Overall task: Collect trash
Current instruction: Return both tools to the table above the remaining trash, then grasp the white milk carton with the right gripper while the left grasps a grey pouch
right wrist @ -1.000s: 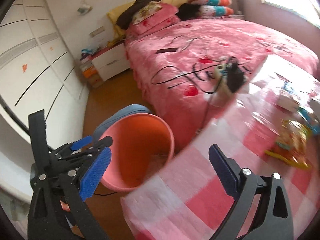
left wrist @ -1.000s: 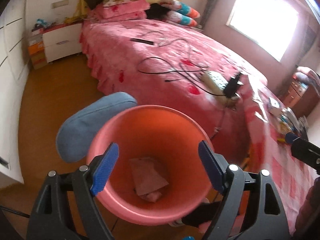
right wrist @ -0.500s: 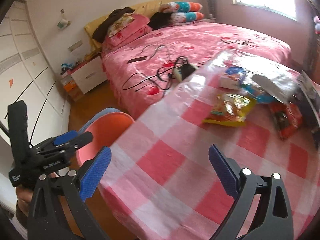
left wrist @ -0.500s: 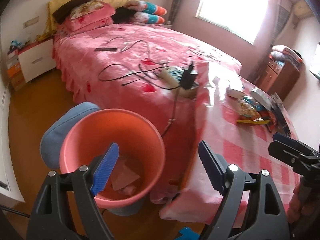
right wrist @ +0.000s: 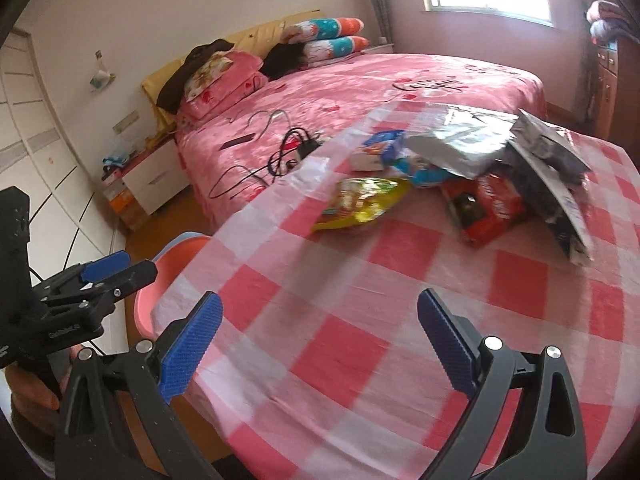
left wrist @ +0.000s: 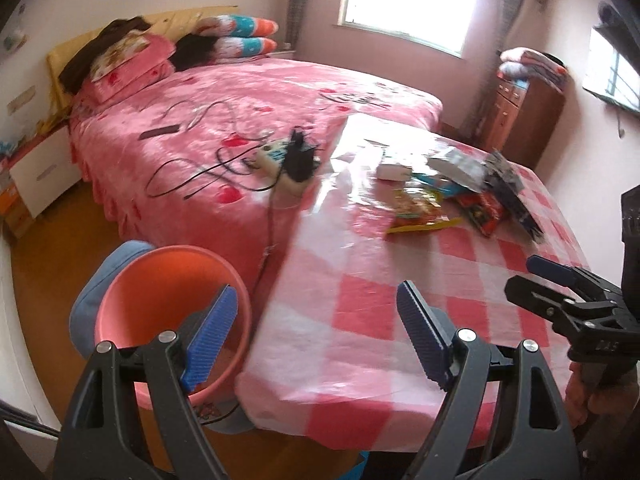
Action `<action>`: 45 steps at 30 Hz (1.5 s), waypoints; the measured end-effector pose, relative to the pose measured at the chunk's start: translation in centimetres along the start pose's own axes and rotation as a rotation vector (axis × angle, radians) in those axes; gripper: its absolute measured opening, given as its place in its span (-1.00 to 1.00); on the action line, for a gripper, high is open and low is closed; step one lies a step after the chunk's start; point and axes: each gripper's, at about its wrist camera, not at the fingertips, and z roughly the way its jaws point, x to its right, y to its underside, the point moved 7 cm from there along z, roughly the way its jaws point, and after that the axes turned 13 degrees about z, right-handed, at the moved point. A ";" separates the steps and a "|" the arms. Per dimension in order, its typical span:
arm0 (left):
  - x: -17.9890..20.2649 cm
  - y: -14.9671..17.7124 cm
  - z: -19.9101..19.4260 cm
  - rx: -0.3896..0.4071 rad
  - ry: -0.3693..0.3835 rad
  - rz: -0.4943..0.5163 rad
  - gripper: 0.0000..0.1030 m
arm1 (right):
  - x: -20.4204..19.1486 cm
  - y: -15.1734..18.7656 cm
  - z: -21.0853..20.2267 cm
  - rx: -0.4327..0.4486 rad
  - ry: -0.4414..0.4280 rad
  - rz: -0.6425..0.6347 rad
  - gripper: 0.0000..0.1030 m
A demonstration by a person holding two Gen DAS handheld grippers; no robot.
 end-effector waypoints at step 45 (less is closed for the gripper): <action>18.5 -12.8 10.2 -0.001 0.135 0.372 0.60 | 19.5 -7.1 -3.9 0.078 0.068 0.298 0.88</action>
